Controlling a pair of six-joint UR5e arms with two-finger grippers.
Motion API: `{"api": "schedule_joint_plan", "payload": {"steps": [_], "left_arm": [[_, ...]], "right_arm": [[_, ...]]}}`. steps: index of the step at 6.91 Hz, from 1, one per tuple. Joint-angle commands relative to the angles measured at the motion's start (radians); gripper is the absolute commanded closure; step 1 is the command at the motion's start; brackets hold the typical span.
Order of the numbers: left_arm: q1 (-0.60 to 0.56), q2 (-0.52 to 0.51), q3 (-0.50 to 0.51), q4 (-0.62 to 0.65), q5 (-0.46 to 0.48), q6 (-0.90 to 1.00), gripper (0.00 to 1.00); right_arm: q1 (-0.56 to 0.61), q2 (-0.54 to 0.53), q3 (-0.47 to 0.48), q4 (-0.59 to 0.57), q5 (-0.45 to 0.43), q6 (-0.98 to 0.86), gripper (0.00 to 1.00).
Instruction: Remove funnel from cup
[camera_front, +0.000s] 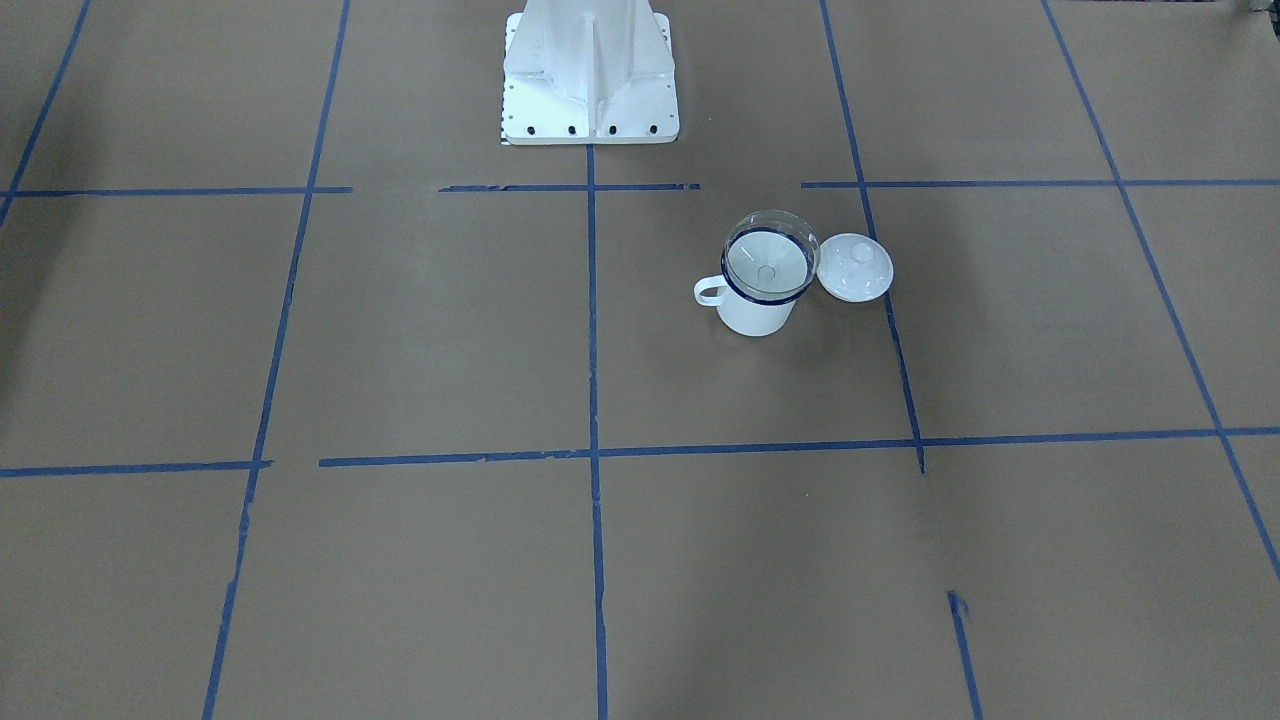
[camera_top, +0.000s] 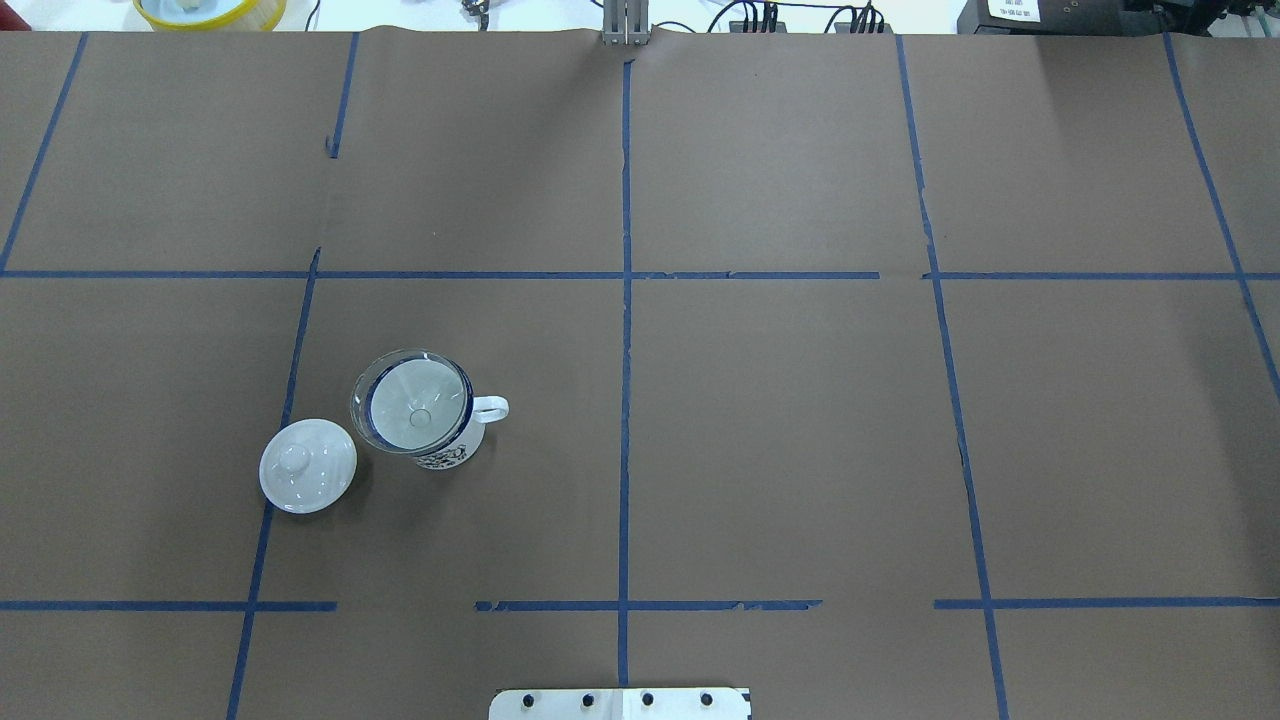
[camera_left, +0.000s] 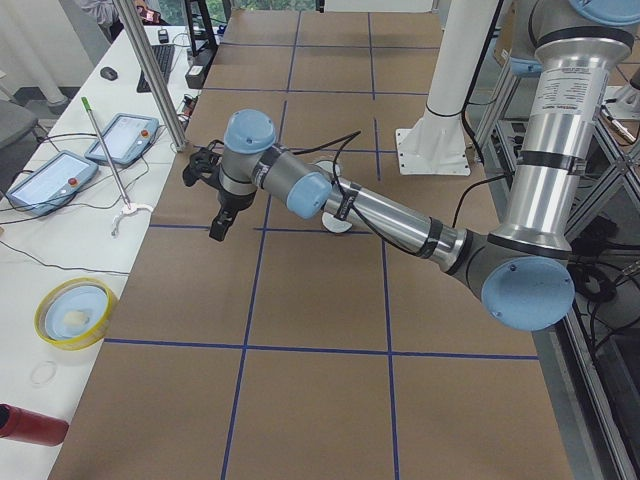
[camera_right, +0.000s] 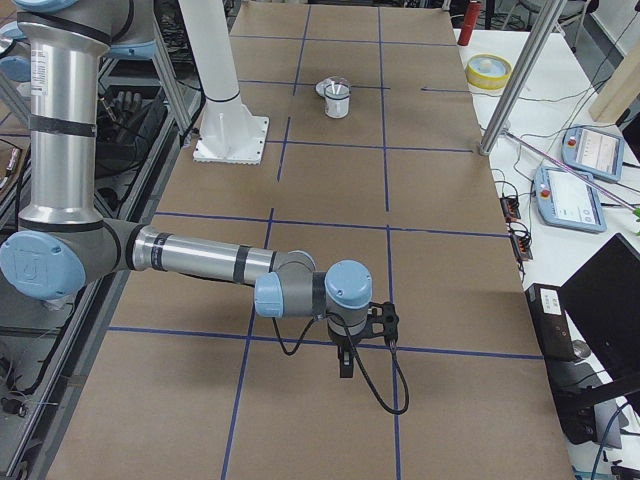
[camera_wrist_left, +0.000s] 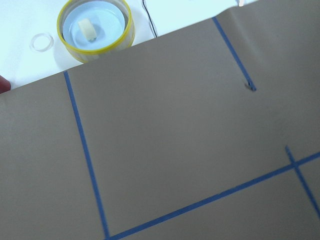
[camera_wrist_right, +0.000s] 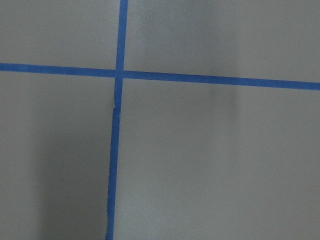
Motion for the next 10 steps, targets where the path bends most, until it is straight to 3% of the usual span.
{"api": "schedule_joint_plan", "payload": {"steps": [1, 2, 3, 4, 5, 7, 9, 10], "left_arm": [[0.279, -0.117, -0.044, -0.089, 0.028, -0.372, 0.00], [0.439, -0.156, -0.066, -0.062, 0.118, -0.570, 0.00], [0.547, -0.258, -0.094, 0.126, 0.278, -0.648, 0.00], [0.624, -0.385, -0.099, 0.355, 0.356, -0.667, 0.00], [0.684, -0.426, -0.100, 0.452, 0.401, -0.732, 0.00], [0.802, -0.465, -0.082, 0.578, 0.488, -0.754, 0.00], [0.896, -0.465, -0.036, 0.581, 0.596, -0.826, 0.00], [0.905, -0.463, -0.038, 0.581, 0.598, -0.826, 0.02]], "right_arm": [[0.000, 0.000, 0.000, 0.000, 0.000, 0.000, 0.00], [0.000, 0.000, 0.000, 0.000, 0.000, 0.000, 0.00], [0.000, 0.000, 0.000, 0.000, 0.000, 0.000, 0.00], [0.000, 0.000, 0.000, 0.000, 0.000, 0.000, 0.00], [0.000, 0.000, 0.000, 0.000, 0.000, 0.000, 0.00], [0.000, 0.000, 0.000, 0.000, 0.000, 0.000, 0.00], [0.000, 0.000, 0.000, 0.000, 0.000, 0.000, 0.00], [0.000, 0.000, 0.000, 0.000, 0.000, 0.000, 0.00]]}}
